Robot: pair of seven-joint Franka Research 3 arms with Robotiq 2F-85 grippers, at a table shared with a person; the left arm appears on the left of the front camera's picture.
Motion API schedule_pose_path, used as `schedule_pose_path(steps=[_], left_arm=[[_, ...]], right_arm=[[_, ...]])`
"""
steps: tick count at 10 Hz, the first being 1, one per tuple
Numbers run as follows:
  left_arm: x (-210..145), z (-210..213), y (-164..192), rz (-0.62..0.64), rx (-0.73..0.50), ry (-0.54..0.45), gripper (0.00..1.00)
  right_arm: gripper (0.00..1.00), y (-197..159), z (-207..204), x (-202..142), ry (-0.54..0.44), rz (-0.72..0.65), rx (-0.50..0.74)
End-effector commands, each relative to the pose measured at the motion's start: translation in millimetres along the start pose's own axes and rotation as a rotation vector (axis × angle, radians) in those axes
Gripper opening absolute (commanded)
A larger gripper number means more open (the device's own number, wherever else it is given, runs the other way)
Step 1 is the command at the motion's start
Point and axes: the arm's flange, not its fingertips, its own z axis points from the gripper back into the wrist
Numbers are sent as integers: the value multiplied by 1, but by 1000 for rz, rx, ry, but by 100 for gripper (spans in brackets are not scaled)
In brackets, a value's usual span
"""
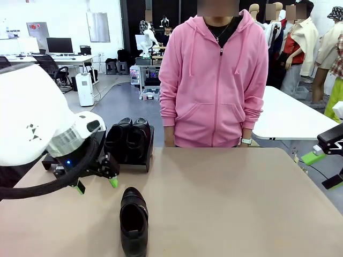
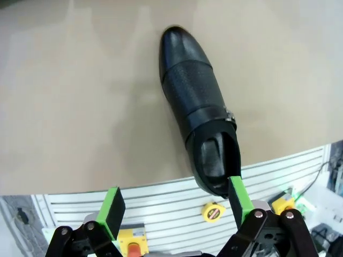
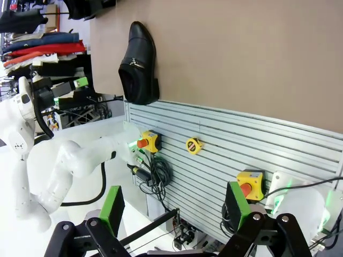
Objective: Organize the shoes by placing them on the stand.
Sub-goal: Place the Shoe from the middle of the table onto the Shoes Stand.
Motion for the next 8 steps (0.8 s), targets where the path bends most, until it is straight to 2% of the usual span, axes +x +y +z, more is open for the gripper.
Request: schedule_pose_path(steps=[1,5,8], left_arm=[[1,-36,-12,-22,46,87,100],[0,-75,-19,-33,113,177,100],[2,-106,-18,-12,118,231,100]], right_arm=[[100,1,2,1,-2,25,29],[100,1,2,1,-2,25,29],[100,1,2,1,-2,25,29]])
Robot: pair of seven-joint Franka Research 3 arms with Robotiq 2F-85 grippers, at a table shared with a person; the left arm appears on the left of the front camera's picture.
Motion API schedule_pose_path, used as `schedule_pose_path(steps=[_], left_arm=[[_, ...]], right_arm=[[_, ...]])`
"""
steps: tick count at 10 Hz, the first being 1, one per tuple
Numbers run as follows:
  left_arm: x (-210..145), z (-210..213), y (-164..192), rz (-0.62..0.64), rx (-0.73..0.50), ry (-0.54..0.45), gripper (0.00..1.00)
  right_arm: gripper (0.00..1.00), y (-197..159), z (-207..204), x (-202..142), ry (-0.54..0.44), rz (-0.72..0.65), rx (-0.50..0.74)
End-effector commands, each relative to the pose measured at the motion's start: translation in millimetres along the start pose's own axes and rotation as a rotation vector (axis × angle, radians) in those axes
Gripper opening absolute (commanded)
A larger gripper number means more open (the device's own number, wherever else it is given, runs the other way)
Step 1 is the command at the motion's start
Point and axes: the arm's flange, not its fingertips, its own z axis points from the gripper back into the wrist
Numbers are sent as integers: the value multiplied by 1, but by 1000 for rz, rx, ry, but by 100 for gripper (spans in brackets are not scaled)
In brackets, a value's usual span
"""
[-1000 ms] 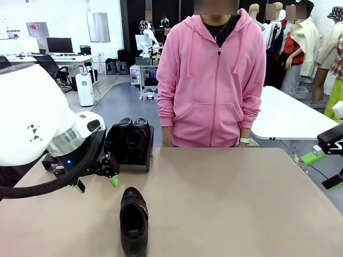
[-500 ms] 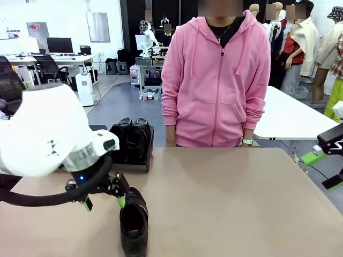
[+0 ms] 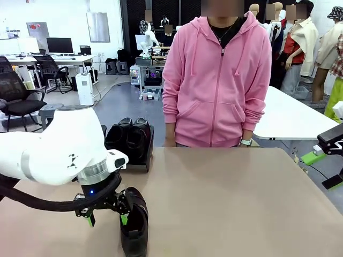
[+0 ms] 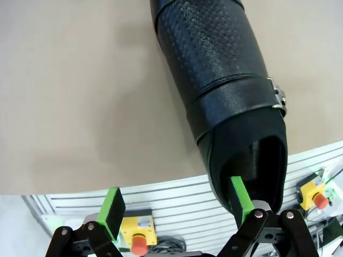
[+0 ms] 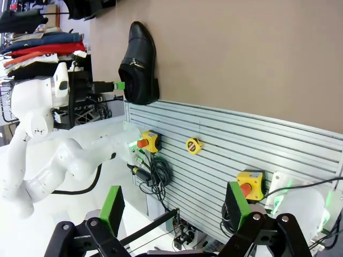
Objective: Organize the shoes by placing them on the stand.
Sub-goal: Place the Shoe from the middle of the table onto the Shoes Stand.
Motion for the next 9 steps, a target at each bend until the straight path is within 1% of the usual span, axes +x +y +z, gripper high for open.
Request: schedule_pose_path(steps=[1,3,5,9], left_arm=[[9,-5,-8,14,-5,2,100],[11,-9,-8,20,-43,14,100],[13,-13,-8,36,-17,18,0],[13,-19,-10,11,7,45,0]], right_arm=[[100,1,2,1,-2,25,29],[100,1,2,1,-2,25,29],[100,1,2,1,-2,25,29],[100,1,2,1,-2,25,29]])
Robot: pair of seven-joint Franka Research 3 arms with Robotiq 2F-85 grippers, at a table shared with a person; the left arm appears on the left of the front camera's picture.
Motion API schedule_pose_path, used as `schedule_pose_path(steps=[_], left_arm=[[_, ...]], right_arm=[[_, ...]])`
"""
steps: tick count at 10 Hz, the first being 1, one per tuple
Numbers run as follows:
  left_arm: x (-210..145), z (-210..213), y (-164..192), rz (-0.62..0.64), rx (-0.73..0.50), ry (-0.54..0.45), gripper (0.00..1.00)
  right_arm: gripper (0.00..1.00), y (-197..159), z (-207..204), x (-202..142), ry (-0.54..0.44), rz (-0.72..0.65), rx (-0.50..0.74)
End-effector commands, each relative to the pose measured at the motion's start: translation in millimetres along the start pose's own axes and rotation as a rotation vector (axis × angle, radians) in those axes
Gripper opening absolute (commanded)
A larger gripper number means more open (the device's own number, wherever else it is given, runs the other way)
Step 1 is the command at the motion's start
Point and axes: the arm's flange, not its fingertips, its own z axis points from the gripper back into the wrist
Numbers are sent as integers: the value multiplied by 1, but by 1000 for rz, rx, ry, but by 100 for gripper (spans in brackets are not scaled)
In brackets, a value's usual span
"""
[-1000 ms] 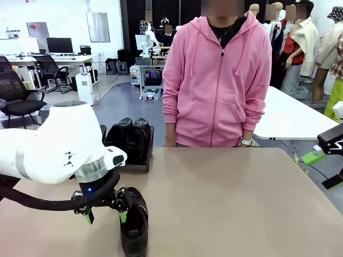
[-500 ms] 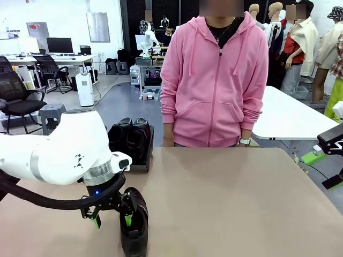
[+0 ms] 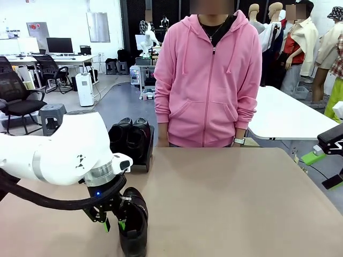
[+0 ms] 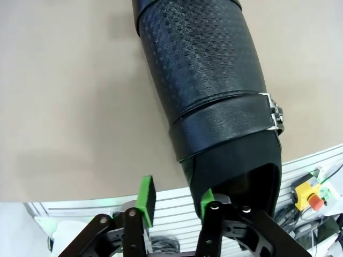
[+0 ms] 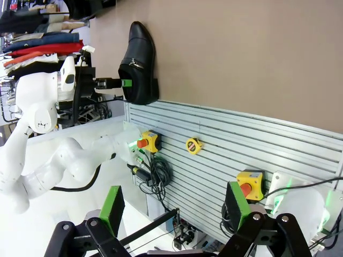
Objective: Organize the shoes by placing them on the stand.
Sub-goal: Place the Shoe from the middle of the table onto the Shoes Stand.
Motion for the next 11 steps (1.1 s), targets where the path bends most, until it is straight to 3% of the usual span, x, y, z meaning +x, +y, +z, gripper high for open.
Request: schedule_pose_path(steps=[1,6,8,11], left_arm=[[2,-7,-4,2,28,22,0],[6,3,10,9,1,23,0],[-5,44,21,-118,-51,-88,0],[-65,140,80,-278,21,-419,0]], right_arm=[[100,1,2,1,-2,24,29],[100,1,2,1,-2,24,29],[100,1,2,1,-2,24,29],[100,1,2,1,-2,24,29]])
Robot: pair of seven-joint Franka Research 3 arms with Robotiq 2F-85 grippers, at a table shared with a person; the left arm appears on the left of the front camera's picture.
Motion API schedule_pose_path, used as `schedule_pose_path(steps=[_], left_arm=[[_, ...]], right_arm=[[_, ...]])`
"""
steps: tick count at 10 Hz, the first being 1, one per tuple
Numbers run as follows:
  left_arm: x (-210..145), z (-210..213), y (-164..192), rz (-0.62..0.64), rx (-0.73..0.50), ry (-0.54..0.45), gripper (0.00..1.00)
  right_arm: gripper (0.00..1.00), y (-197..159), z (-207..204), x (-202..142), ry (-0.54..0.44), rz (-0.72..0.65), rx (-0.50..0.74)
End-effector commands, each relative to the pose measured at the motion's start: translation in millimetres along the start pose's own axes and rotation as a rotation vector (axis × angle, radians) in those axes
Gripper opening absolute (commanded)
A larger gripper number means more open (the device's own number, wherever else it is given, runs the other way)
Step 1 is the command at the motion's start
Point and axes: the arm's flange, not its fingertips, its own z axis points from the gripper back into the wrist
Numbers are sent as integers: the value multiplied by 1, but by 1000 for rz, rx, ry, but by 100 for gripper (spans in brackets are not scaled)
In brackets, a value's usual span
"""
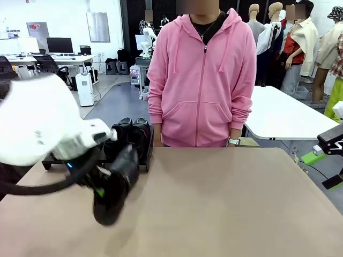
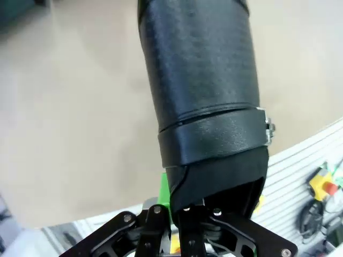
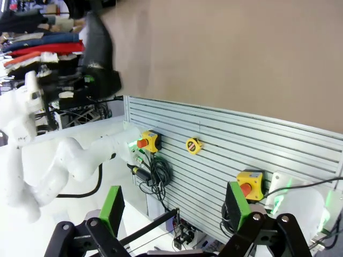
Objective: Organize the shoes by placing them on the stand.
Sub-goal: Place the Shoe from the middle of the table onto the Shoes Stand.
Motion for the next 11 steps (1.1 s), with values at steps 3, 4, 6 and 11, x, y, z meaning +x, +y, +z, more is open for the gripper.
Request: schedule_pose_path(steps=[3,4,6,11], left_arm=[[-63,86,122,154,10,-329,0],[-60,87,151,253,32,-325,0],[-66,86,162,415,-35,-280,0],[-29,134,163,303,26,-292,0]], right_arm=[[100,1,2,1,-2,24,29],[100,1,2,1,-2,24,29],[100,1,2,1,-2,24,29],[100,1,2,1,-2,24,29]])
